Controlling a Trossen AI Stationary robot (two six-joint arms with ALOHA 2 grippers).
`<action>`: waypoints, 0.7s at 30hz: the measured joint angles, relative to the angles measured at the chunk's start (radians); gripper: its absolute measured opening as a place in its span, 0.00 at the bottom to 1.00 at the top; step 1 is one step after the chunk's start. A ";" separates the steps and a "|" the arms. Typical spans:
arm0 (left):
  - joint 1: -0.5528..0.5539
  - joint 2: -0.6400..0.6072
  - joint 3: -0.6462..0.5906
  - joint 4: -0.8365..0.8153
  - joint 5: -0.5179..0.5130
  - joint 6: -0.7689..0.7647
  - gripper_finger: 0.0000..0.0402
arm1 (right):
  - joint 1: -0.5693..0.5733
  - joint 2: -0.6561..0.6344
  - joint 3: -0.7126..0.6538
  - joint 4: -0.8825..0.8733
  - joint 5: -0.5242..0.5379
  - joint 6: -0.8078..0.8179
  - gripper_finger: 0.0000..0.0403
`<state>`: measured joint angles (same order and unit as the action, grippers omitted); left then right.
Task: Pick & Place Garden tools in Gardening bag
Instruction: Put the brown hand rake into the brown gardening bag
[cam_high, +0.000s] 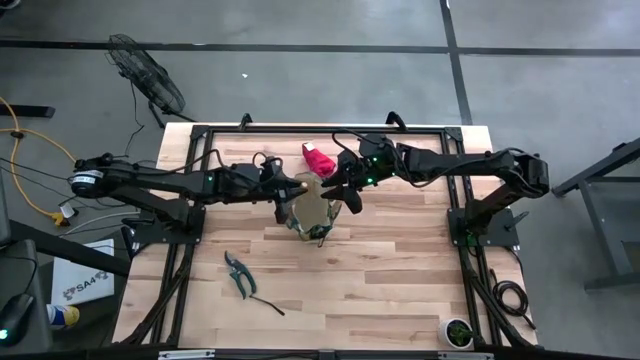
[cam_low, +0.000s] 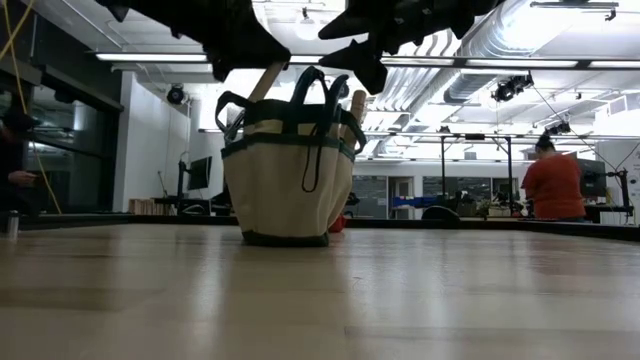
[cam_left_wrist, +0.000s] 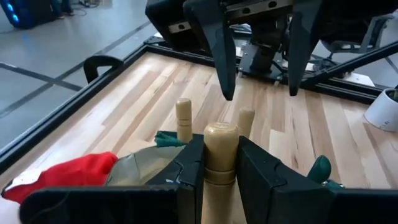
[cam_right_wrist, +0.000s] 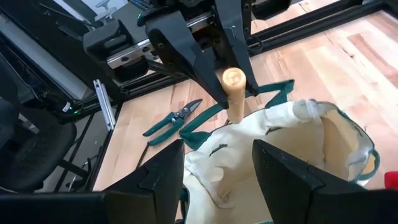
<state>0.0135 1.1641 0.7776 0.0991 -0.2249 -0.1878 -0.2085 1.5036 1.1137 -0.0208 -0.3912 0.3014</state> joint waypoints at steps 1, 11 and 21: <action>0.000 0.000 0.000 0.004 0.000 0.006 0.15 | 0.000 0.000 0.000 0.000 0.000 0.009 0.45; 0.010 0.000 0.000 0.003 -0.013 0.029 0.15 | 0.000 0.000 0.000 -0.008 0.000 0.020 0.45; 0.061 0.000 -0.025 0.025 0.071 0.024 0.15 | 0.000 0.000 0.000 -0.022 0.000 0.020 0.45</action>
<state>0.0746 1.1641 0.7531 0.1243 -0.1541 -0.1639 -0.2085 1.5036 1.1137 -0.0432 -0.3916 0.3212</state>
